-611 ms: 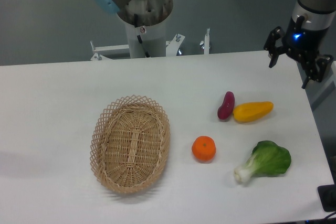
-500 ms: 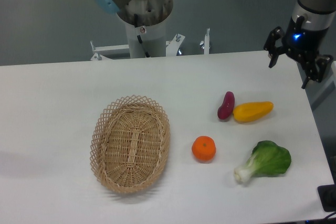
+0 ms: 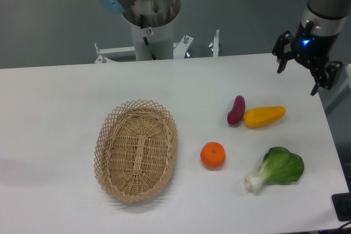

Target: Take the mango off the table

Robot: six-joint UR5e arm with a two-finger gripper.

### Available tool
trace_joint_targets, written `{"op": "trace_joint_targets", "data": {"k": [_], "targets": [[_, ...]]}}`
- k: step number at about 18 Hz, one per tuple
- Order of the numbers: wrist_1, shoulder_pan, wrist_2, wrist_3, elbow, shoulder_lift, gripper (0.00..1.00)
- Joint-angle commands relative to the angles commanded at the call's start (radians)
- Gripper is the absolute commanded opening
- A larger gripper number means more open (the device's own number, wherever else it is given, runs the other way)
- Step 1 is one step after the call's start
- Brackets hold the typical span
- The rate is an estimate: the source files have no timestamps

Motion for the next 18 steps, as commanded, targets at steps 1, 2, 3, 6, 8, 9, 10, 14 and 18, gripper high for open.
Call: {"op": "trace_joint_targets", "data": {"k": [1,2,3,6,8,9,10,14,18], "targets": [[0.002,-0.002,0.002,0.024,-0.006,-0.003,1.00],[0.002,-0.002,0.002,0.049,-0.012,-0.008,1.00],[0.003,-0.003,0.003,0.069,-0.023,-0.011,1.00],[0.014,-0.003,0.040,0.150,-0.055,-0.031,1.00],[0.037,-0.006,0.092,0.167,-0.077,-0.057,1.00],[0.061,-0.011,0.113,0.184,-0.087,-0.067,1.00],[0.087,-0.014,0.132,0.205,-0.098,-0.078,1.00],[0.197,-0.015,0.193,0.245,-0.127,-0.143,1.00],[0.255,-0.014,0.253,0.261,-0.166,-0.175,1.00]]}}
